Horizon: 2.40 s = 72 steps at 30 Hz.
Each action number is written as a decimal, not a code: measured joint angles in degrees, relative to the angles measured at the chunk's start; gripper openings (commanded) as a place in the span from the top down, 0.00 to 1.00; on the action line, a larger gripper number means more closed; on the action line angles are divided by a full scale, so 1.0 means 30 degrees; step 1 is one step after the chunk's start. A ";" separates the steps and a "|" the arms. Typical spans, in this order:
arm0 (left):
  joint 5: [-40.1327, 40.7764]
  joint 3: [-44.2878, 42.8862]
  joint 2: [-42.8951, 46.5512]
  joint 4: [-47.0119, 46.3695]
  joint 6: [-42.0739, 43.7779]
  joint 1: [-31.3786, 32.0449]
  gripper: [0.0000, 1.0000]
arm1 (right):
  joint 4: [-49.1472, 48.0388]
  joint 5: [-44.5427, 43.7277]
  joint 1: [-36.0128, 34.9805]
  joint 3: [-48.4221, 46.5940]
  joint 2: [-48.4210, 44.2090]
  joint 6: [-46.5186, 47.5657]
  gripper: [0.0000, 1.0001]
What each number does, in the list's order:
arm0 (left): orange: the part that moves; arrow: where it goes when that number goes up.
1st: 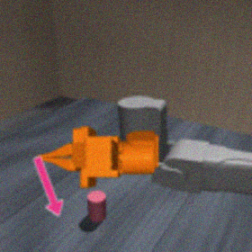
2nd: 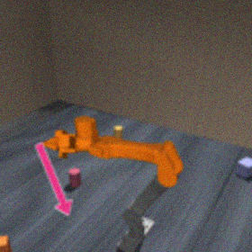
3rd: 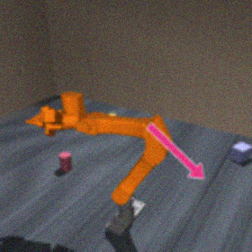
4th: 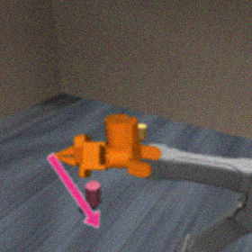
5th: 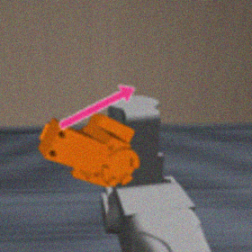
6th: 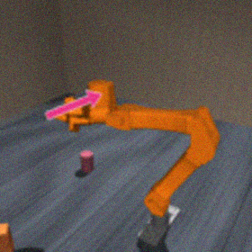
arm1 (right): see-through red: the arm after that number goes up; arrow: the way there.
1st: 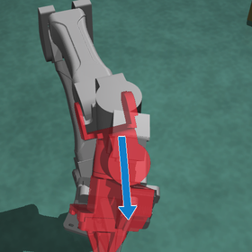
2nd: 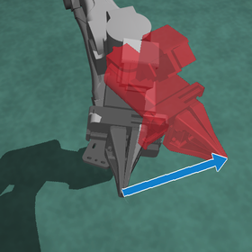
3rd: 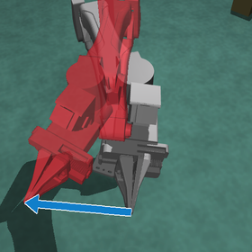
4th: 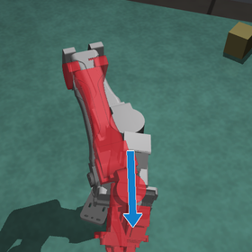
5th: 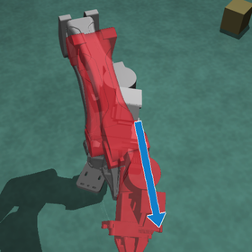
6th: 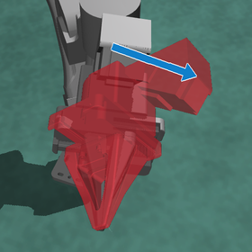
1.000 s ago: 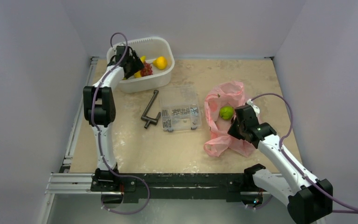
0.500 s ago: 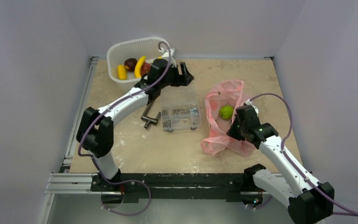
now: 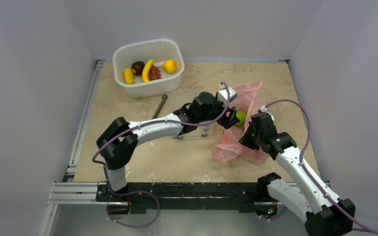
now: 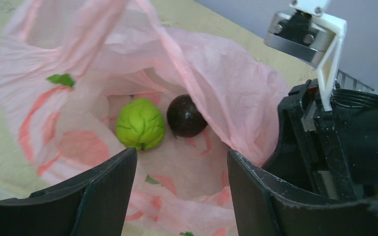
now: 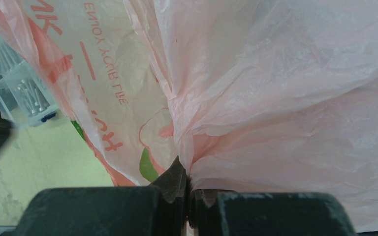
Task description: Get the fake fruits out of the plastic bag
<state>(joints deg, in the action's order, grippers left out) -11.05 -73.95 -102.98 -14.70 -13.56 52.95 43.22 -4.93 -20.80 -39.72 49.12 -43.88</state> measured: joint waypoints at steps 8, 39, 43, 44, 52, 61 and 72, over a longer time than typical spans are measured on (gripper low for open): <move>0.1464 -0.4299 -0.4022 0.2157 0.1049 0.1326 0.32 | 0.0102 0.0000 0.0000 0.0109 -0.0328 0.0087 1.00; 0.5304 -1.2823 -1.1686 0.9085 -0.0634 0.1078 0.47 | 0.0299 0.0495 0.0066 0.0350 -0.0408 -0.0095 1.00; 0.5209 -1.2823 -1.1686 0.9122 -0.0612 0.1078 0.62 | 0.0299 0.0495 0.0066 0.0488 -0.0423 -0.0138 1.00; 0.5187 -1.2808 -1.1686 0.9122 -0.0597 0.1078 0.64 | 0.0306 0.0495 0.0066 0.0510 -0.0423 -0.0146 1.00; 0.4648 -1.1278 -1.0477 0.8823 -0.0583 0.1064 0.76 | 0.0270 0.0495 0.0066 0.0648 -0.0430 -0.0153 1.00; 0.2586 -0.9194 -0.6870 0.8189 -0.0612 0.0882 0.74 | 0.0219 0.0488 0.0066 0.0750 -0.0437 -0.0146 1.00; 0.1137 -1.0185 -0.7053 0.7774 -0.1676 0.0350 0.39 | 0.0153 0.0503 0.0066 0.0750 -0.0452 -0.0146 1.00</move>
<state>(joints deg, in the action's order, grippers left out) -7.64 -104.51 -124.14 8.62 -18.59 54.00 43.68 -3.42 -20.60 -37.47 47.77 -44.31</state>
